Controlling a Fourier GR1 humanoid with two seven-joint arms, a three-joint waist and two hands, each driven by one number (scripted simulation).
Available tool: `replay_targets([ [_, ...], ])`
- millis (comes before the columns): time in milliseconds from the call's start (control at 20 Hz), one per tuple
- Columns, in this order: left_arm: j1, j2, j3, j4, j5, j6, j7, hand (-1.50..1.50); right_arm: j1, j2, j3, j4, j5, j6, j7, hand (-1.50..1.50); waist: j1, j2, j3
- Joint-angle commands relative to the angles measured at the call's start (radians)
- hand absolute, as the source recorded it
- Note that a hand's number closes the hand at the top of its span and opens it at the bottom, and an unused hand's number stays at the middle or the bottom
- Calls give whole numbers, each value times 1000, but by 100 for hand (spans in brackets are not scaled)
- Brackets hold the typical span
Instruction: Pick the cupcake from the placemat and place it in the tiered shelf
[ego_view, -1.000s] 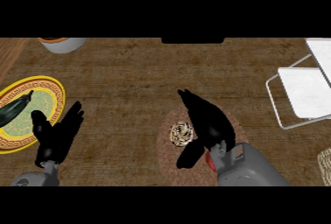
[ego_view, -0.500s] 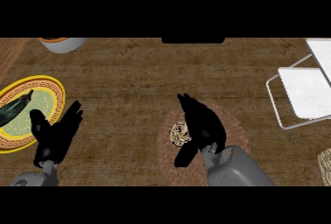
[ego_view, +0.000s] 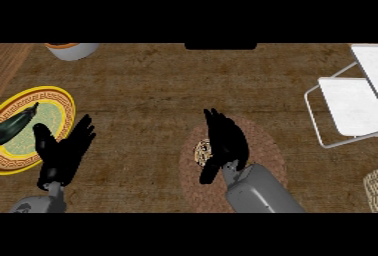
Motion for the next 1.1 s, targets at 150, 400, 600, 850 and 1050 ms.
replay_targets([
  [150,-36,-34,18,89,-44,-10,-24,0,7,20,-49,51,54,-56,-96,-150,-4,4,-6],
  [400,-5,-64,7,56,-70,-1,-12,0,-24,-9,-94,84,26,-36,-165,-150,-5,4,-6],
  [600,-24,-47,32,67,-62,-21,6,0,0,20,22,252,38,-221,-221,-150,-1,5,-6],
  [850,30,-12,45,6,-36,-65,12,0,-52,20,93,268,19,19,-284,150,7,5,-6],
  [1050,22,-58,47,90,-65,-56,-69,0,-71,20,74,276,-71,-71,-306,150,5,6,-6],
])
